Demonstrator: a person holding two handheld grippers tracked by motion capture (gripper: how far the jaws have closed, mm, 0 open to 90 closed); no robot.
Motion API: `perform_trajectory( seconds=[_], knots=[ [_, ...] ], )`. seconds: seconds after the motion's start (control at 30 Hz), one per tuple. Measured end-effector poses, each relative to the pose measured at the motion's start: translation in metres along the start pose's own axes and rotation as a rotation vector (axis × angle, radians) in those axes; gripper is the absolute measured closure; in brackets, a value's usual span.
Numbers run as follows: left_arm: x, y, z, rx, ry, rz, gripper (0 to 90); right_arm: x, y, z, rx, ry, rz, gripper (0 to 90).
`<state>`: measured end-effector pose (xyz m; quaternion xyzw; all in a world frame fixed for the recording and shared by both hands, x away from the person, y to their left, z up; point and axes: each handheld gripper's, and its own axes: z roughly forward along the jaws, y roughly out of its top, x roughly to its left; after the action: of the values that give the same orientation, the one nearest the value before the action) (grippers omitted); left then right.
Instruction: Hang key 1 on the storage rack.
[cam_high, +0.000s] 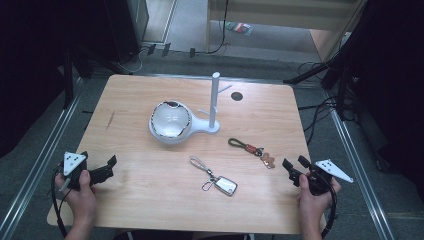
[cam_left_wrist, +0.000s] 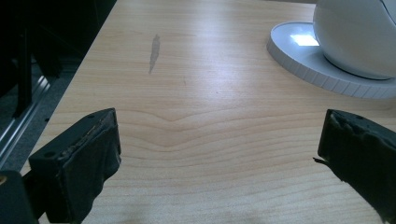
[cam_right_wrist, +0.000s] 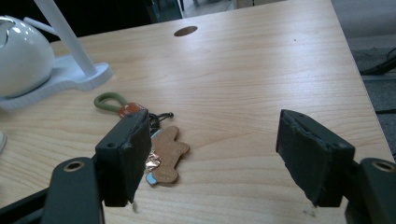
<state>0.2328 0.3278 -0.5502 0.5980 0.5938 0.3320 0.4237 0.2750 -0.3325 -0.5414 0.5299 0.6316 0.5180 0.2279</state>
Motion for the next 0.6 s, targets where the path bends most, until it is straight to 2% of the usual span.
perform_trajectory(
  seconds=[0.2,0.3,0.33,0.37,0.4,0.43,0.5,0.57,0.6],
  knots=[
    [0.000,0.000,0.000,0.005,0.001,0.000,0.0,0.004,0.005,0.000,0.033,-0.006,-0.044,30.4],
    [0.000,0.000,0.000,0.001,-0.002,0.002,0.0,0.005,0.009,-0.002,0.019,-0.004,-0.053,31.9],
    [0.000,0.000,0.000,0.001,-0.003,0.003,0.0,0.006,0.015,-0.006,-0.013,-0.004,-0.059,34.2],
    [0.000,0.000,0.000,0.001,-0.003,0.004,0.0,0.007,0.018,-0.007,-0.020,-0.012,-0.060,35.4],
    [0.000,0.000,0.000,0.000,-0.002,0.004,0.0,0.007,0.022,-0.008,-0.038,-0.018,-0.084,35.2],
    [0.000,0.000,0.000,0.001,-0.004,0.004,0.0,0.009,0.027,-0.007,-0.058,-0.040,-0.124,31.4],
    [0.000,0.000,0.000,0.001,-0.004,0.004,0.0,0.011,0.037,-0.006,-0.065,-0.100,-0.180,33.2],
    [0.000,0.000,0.000,0.000,-0.003,0.002,0.0,0.011,0.045,-0.004,-0.045,-0.089,-0.209,34.8],
    [0.000,0.000,0.000,0.000,-0.003,0.002,0.0,0.011,0.049,-0.003,-0.026,-0.069,-0.231,36.7]
  ],
)
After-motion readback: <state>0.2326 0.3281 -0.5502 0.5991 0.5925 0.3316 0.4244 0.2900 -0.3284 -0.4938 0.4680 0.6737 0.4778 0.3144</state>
